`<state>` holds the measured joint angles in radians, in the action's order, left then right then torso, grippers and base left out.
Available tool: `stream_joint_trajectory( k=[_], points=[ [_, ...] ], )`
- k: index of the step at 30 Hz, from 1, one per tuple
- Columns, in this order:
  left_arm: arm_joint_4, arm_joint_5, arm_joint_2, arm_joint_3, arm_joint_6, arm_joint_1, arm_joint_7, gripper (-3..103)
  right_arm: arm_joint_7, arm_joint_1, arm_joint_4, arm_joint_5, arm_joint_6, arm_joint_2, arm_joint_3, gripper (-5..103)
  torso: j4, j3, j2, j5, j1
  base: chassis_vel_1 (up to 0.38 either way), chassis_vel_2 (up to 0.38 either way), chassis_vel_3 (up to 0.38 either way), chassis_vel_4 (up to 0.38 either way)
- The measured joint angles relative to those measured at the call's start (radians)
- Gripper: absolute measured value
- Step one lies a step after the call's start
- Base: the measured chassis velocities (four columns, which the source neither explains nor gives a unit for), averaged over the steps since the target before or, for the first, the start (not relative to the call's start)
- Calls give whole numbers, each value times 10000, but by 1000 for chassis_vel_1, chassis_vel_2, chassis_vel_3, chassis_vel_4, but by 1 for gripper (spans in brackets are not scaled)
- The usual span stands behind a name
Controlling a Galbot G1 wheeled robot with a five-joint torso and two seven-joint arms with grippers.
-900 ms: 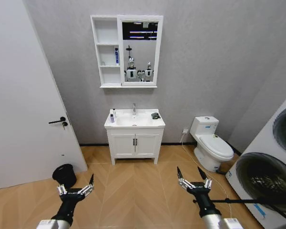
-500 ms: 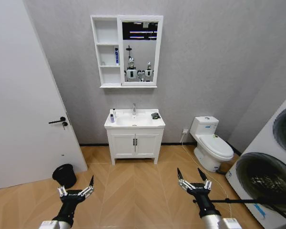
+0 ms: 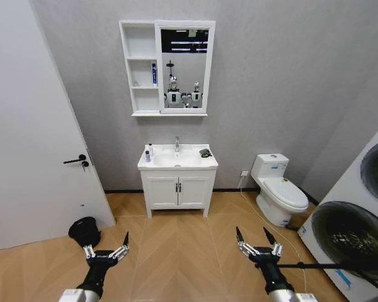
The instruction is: Move facial cleanser and shampoo from washbasin to cabinet, then wipe washbasin with towel.
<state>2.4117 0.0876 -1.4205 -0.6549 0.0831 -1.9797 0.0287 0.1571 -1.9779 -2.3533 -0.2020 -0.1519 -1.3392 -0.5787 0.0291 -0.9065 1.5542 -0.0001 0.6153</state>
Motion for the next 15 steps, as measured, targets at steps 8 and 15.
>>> stream_joint_trajectory(
  k=[8, 15],
  points=[
    [-219, -63, -51, 16, -183, 21, -1, 98, -6, -49, 82, 29, -31, -33, 46, 100, -3, -1, -2, 1, 4, -199, 214, 226, -232],
    [-340, -58, -54, 41, -234, 43, 11, 98, -75, 5, 106, 42, -83, -34, 41, 100, -3, -1, -2, -2, 4, -276, 278, 268, -279]
  ],
)
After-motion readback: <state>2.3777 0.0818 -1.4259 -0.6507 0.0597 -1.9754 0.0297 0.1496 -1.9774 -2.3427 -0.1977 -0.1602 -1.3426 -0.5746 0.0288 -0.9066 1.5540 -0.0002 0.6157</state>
